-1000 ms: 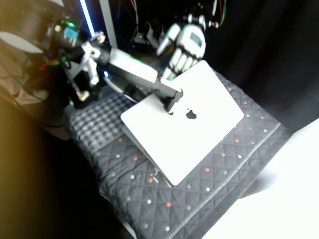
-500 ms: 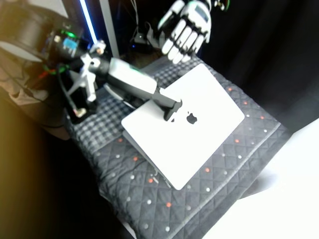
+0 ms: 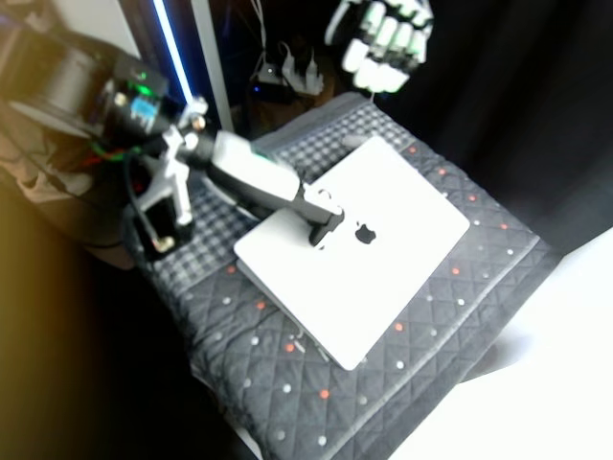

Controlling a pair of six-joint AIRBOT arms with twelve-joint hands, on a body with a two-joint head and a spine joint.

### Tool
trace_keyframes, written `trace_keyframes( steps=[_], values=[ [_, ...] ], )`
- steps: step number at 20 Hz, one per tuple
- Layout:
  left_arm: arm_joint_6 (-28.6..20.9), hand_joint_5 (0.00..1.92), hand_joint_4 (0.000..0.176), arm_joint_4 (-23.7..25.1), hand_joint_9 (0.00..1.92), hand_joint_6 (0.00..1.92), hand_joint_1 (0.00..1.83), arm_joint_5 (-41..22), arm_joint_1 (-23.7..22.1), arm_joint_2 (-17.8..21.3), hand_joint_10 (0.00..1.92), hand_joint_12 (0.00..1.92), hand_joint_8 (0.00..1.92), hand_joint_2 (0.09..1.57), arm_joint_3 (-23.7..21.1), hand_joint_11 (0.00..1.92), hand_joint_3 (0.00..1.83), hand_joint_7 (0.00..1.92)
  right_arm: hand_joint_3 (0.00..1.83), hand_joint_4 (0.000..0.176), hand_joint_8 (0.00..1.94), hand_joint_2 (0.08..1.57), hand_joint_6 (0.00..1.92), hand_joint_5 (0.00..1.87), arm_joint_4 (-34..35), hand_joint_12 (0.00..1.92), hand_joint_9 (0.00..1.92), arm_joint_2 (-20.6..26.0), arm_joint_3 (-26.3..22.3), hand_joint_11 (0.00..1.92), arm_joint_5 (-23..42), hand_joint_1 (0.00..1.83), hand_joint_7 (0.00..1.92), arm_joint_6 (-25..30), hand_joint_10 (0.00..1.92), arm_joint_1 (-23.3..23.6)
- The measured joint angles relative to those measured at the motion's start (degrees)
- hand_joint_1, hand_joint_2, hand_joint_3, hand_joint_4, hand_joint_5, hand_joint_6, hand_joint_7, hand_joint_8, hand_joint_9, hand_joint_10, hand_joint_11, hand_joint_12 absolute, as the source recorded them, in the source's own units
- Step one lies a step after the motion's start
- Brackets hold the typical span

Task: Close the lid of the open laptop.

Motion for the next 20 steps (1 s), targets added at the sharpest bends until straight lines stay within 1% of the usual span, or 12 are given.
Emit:
trace_keyframes(
  steps=[3, 5, 9, 11, 12, 14, 15, 16, 17, 18, 19, 20],
  values=[
    [2.0, 0.32, 0.0, -3.3, 0.27, 0.22, 0.52, -1.1, -2.3, 0.2, 0.55, 1.62, 0.0, 1.47, 1.3, 0.01, 0.0, 0.46, 0.0, 0.0, 0.02, 1.4, 0.02, 0.25, 0.2, 1.55, 0.23, -0.8, 0.4, 0.0, -0.1, 0.58, 0.39, 0.0, 0.51, -1.7],
    [2.2, 0.32, 0.0, -4.5, 0.27, 0.22, 0.53, -0.9, -3.3, -0.2, 0.62, 1.63, 0.02, 1.46, 2.4, 0.0, 0.0, 0.52, 0.0, 0.0, 0.05, 1.41, 0.02, 0.29, 0.9, 1.72, 0.31, -1.5, 0.7, 0.05, 1.0, 0.61, 0.51, 0.0, 0.74, -3.0],
    [3.1, 0.35, 0.001, -4.8, 0.18, 0.36, 0.69, 0.3, -4.3, -0.7, 0.67, 1.6, 0.0, 1.39, 3.0, 0.0, 0.0, 0.44, 0.0, 0.0, 0.01, 1.42, 0.01, 0.25, 1.5, 1.58, 0.1, -2.5, 0.9, 0.0, 2.6, 0.61, 0.38, -0.1, 0.76, -4.4],
    [3.2, 0.35, 0.03, -5.2, 0.2, 0.35, 0.72, 0.4, -4.9, -0.7, 0.62, 1.55, 0.0, 1.35, 3.5, 0.0, 0.0, 0.42, 0.0, 0.0, 0.0, 1.39, 0.01, 0.25, 1.8, 1.49, 0.06, -2.3, 0.9, 0.0, 3.0, 0.63, 0.29, 0.0, 0.67, -4.4],
    [3.3, 0.36, 0.036, -5.6, 0.2, 0.35, 0.71, 0.4, -4.9, -0.7, 0.6, 1.57, 0.01, 1.33, 3.8, 0.0, 0.0, 0.44, 0.0, 0.0, 0.01, 1.33, 0.01, 0.26, 1.9, 1.48, 0.12, -2.0, 0.5, 0.0, 3.5, 0.79, 0.3, 0.0, 0.58, -4.4],
    [3.7, 0.35, 0.046, -6.1, 0.22, 0.34, 0.73, 0.6, -5.0, -1.1, 0.61, 1.63, 0.01, 1.3, 4.1, 0.0, 0.0, 0.45, 0.02, 0.0, 0.0, 1.44, 0.0, 0.11, 1.4, 1.18, 0.02, -0.7, -1.1, 0.0, 5.5, 0.61, 0.1, 0.0, 0.36, -4.5],
    [4.1, 0.32, 0.033, -6.2, 0.25, 0.38, 0.74, 0.6, -5.0, -1.3, 0.69, 1.67, 0.01, 1.28, 4.1, 0.02, 0.0, 0.47, 0.03, 0.0, 0.0, 1.51, 0.0, 0.03, 0.3, 0.78, 0.0, 0.0, -2.1, 0.0, 6.1, 0.34, 0.02, -0.1, 0.07, -4.7],
    [4.2, 0.28, 0.035, -6.2, 0.24, 0.44, 0.73, 0.7, -5.0, -1.3, 0.72, 1.67, 0.01, 1.27, 4.1, 0.03, 0.0, 0.47, 0.03, 0.0, 0.0, 1.55, 0.01, 0.03, -0.3, 0.49, 0.0, 1.1, -3.2, 0.0, 7.0, 0.22, 0.0, -0.1, 0.01, -4.9],
    [4.4, 0.26, 0.031, -6.3, 0.14, 0.49, 0.74, 0.7, -5.0, -1.3, 0.78, 1.7, 0.0, 1.26, 4.2, 0.0, 0.0, 0.45, 0.02, 0.0, 0.0, 1.54, 0.02, 0.05, -1.5, 0.8, 0.02, 2.1, -4.4, 0.0, 8.0, 0.19, 0.0, -0.1, 0.01, -4.9],
    [4.3, 0.27, 0.067, -6.7, 0.14, 0.48, 0.79, 0.7, -5.0, -1.4, 0.75, 1.66, 0.0, 1.23, 4.2, 0.0, 0.0, 0.42, 0.01, 0.0, 0.0, 1.53, 0.0, 0.0, -3.0, 0.11, 0.0, 4.0, -6.2, 0.0, 10.2, 0.38, 0.0, -0.1, 0.0, -4.4],
    [4.4, 0.27, 0.067, -6.8, 0.14, 0.48, 0.79, 0.7, -5.0, -1.4, 0.75, 1.66, 0.0, 1.23, 4.2, 0.0, 0.0, 0.42, 0.01, 0.0, 0.0, 1.53, 0.0, 0.0, -4.0, 0.11, 0.0, 5.0, -7.1, 0.0, 12.6, 0.38, 0.0, -0.1, 0.0, -4.3],
    [4.4, 0.27, 0.05, -6.8, 0.12, 0.44, 0.83, 0.7, -5.0, -1.4, 0.71, 1.61, 0.0, 1.22, 4.3, 0.0, 0.0, 0.4, 0.0, 0.0, 0.0, 1.51, 0.0, 0.0, -4.8, 0.44, 0.0, 6.1, -8.0, 0.0, 15.4, 0.47, 0.0, -0.1, 0.0, -4.0]
  ],
)
